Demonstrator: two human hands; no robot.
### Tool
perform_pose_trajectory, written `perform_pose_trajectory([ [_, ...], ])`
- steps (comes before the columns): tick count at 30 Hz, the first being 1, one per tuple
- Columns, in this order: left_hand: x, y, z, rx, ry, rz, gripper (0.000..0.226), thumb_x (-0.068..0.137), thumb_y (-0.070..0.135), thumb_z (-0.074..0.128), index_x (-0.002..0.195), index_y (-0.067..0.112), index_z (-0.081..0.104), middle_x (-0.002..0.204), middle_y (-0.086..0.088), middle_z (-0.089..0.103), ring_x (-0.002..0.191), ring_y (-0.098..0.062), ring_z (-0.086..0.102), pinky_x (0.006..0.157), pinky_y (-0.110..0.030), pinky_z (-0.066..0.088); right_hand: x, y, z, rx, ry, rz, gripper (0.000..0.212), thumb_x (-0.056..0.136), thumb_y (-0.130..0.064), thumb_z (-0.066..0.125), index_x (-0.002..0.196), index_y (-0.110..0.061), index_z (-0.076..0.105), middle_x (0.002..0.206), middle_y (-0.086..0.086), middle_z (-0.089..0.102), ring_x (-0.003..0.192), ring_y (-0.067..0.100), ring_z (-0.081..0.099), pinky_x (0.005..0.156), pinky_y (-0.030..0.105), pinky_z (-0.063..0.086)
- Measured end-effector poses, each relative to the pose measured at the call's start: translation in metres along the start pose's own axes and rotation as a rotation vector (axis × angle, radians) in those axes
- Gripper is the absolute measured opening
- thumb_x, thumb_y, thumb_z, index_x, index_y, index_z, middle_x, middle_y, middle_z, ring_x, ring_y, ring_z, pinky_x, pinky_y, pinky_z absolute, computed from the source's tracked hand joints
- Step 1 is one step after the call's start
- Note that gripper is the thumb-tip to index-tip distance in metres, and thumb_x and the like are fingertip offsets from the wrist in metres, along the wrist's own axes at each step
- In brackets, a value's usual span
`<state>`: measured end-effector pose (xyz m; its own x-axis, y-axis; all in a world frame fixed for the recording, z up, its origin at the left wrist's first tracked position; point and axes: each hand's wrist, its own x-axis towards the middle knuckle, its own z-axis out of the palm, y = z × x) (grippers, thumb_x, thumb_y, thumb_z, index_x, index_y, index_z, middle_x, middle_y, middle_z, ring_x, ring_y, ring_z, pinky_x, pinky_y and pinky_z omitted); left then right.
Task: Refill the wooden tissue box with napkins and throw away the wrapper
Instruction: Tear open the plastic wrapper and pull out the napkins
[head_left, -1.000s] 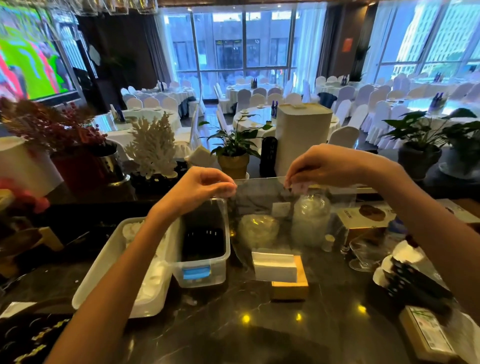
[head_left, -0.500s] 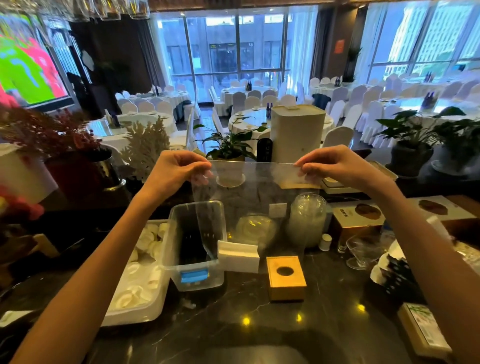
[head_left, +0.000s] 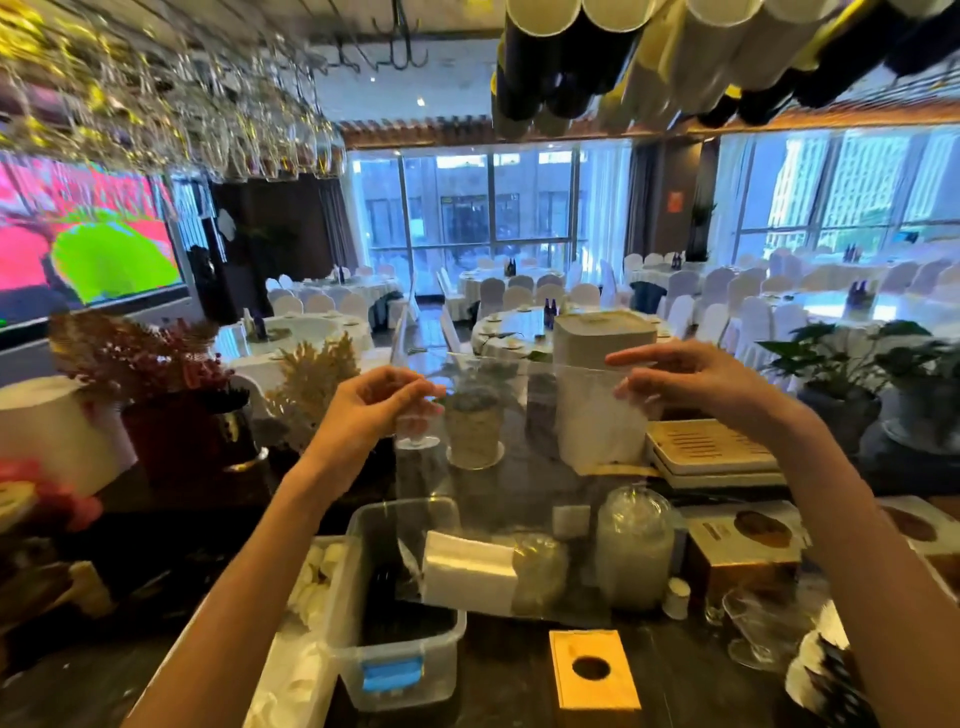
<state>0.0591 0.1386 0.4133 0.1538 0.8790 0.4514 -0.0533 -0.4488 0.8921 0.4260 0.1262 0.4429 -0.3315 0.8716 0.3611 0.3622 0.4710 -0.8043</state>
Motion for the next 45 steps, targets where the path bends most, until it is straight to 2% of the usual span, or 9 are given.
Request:
perform_pose_trajectory([
  [4,0.007,0.002,0.028,0.000,-0.062,0.010,0.007,0.097,0.009,0.053,0.095,0.002,0.055,0.100,-0.018,0.075,0.080,-0.030,0.075,0.064,-0.035,0.061,0.025,-0.010,-0.001,-0.124,0.183,-0.004,0.040,0.088,-0.038,0.059,0.124,-0.022,0.065,0.117,0.004,0.070,0.113,0.018,0.064,0.097,0.039,0.053],
  [7,0.010,-0.003,0.047,0.023,-0.075,0.000,0.008,0.097,0.009,0.054,0.091,0.004,0.057,0.094,-0.016,0.077,0.074,-0.028,0.075,0.061,-0.034,0.061,0.053,-0.034,0.042,-0.189,0.022,-0.098,0.046,0.083,-0.052,0.060,0.122,-0.028,0.066,0.111,-0.014,0.070,0.101,-0.007,0.065,0.091,0.021,0.053],
  [10,0.009,-0.007,0.052,0.075,-0.051,-0.016,0.014,0.096,0.012,0.056,0.098,-0.002,0.057,0.094,-0.020,0.076,0.076,-0.031,0.075,0.066,-0.039,0.061,0.080,-0.043,0.081,-0.258,-0.142,-0.103,0.037,0.085,-0.043,0.067,0.112,-0.018,0.074,0.104,-0.003,0.076,0.098,0.005,0.069,0.088,0.024,0.053],
  [15,0.002,-0.010,0.045,0.096,0.017,-0.040,0.011,0.094,0.007,0.058,0.101,0.000,0.064,0.105,-0.030,0.070,0.097,-0.045,0.069,0.090,-0.062,0.052,0.100,-0.038,0.098,-0.197,-0.125,-0.153,0.022,0.084,-0.034,0.073,0.092,-0.015,0.078,0.083,0.001,0.078,0.076,0.008,0.069,0.073,0.026,0.054],
  [18,-0.002,-0.012,0.041,0.088,-0.011,-0.056,0.015,0.094,0.004,0.058,0.106,0.000,0.065,0.103,-0.021,0.074,0.094,-0.035,0.073,0.088,-0.054,0.056,0.101,-0.036,0.102,-0.204,-0.121,-0.159,0.020,0.082,-0.036,0.074,0.091,-0.019,0.079,0.081,-0.003,0.077,0.075,0.006,0.070,0.069,0.021,0.052],
  [21,-0.001,-0.012,0.043,0.050,-0.006,-0.053,0.013,0.095,0.005,0.056,0.101,0.008,0.068,0.101,-0.017,0.076,0.092,-0.034,0.074,0.085,-0.048,0.059,0.100,-0.037,0.106,-0.244,-0.048,-0.186,0.022,0.082,-0.035,0.075,0.098,-0.020,0.077,0.088,-0.003,0.077,0.084,0.012,0.072,0.081,0.034,0.058],
  [28,0.007,-0.009,0.052,-0.044,0.097,-0.041,0.014,0.096,0.008,0.055,0.099,0.009,0.068,0.090,-0.009,0.079,0.083,-0.028,0.076,0.072,-0.033,0.062,0.080,-0.027,0.135,-0.885,0.624,-0.737,0.028,0.085,-0.040,0.066,0.103,-0.020,0.073,0.110,0.007,0.067,0.107,0.025,0.051,0.079,0.040,0.047],
  [39,-0.002,-0.005,0.052,0.047,0.082,0.035,0.025,0.096,0.000,0.053,0.115,0.011,0.064,0.107,-0.011,0.073,0.100,-0.024,0.072,0.080,-0.030,0.061,0.077,-0.015,0.147,-0.959,0.722,-0.877,0.024,0.085,-0.036,0.069,0.094,-0.017,0.079,0.101,0.004,0.075,0.110,0.024,0.047,0.086,0.037,0.039],
  [45,-0.008,-0.001,0.056,0.002,0.080,0.000,0.025,0.097,0.000,0.051,0.112,0.015,0.064,0.104,-0.007,0.074,0.089,-0.020,0.075,0.072,-0.026,0.060,0.081,-0.029,0.144,-0.863,0.639,-0.708,0.021,0.084,-0.030,0.071,0.088,-0.010,0.075,0.098,0.007,0.075,0.110,0.028,0.057,0.087,0.041,0.044],
])
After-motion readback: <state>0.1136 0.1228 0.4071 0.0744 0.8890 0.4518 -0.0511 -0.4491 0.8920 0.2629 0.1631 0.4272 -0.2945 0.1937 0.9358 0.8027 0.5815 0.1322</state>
